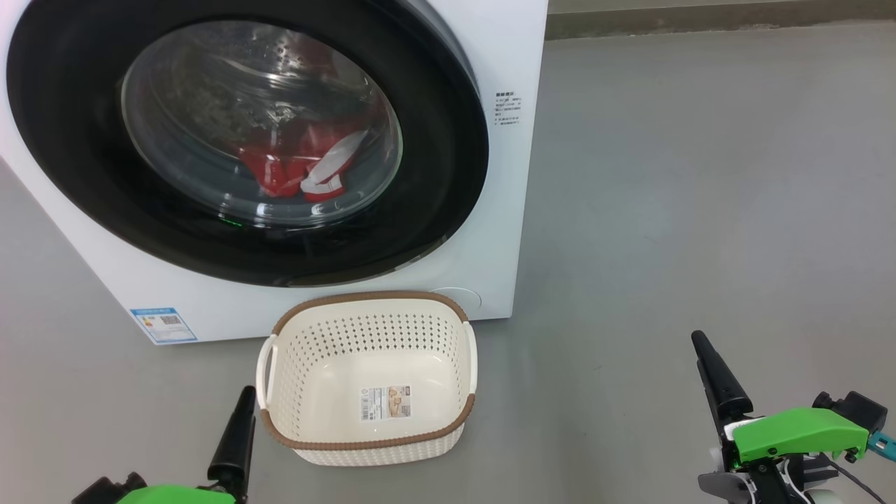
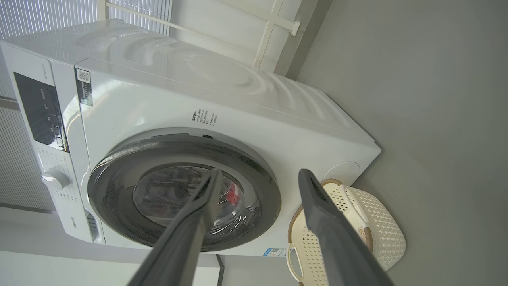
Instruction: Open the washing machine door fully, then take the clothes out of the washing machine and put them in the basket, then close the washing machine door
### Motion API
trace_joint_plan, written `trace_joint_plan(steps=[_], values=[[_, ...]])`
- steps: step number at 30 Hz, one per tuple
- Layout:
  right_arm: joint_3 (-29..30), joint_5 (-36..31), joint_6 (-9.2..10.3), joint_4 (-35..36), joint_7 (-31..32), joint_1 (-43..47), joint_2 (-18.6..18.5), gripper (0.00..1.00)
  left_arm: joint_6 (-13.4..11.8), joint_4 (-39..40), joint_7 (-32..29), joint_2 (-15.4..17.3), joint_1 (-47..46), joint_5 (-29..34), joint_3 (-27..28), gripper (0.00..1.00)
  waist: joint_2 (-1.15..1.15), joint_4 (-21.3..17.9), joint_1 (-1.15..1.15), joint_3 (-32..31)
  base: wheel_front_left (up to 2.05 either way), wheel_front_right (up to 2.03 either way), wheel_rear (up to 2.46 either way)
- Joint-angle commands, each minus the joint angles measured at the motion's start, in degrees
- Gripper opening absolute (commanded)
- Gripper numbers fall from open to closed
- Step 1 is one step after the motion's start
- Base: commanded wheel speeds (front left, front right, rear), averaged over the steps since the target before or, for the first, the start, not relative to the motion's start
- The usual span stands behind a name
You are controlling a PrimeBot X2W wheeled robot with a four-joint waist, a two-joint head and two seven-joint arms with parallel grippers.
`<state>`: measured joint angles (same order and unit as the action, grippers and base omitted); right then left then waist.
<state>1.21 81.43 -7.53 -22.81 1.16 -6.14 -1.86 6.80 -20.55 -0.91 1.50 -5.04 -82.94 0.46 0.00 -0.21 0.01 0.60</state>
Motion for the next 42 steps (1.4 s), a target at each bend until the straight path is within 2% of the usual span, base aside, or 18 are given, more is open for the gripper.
trace_joint_plan(steps=[1,42], values=[[-0.51,-2.28,0.01,0.99,-0.8,-3.13,-0.61,1.0,-0.25,1.29,0.63,0.84,-2.87,2.02,0.35,1.0,0.0,0.0,-0.01,0.02,0.0,0.0,0.0],[-3.82,-34.85,0.02,3.58,-7.38,-7.55,-0.73,1.0,-4.3,5.42,7.17,1.01,-5.92,35.23,-2.16,1.0,0.0,-0.56,-0.01,-0.01,0.0,0.0,0.0]])
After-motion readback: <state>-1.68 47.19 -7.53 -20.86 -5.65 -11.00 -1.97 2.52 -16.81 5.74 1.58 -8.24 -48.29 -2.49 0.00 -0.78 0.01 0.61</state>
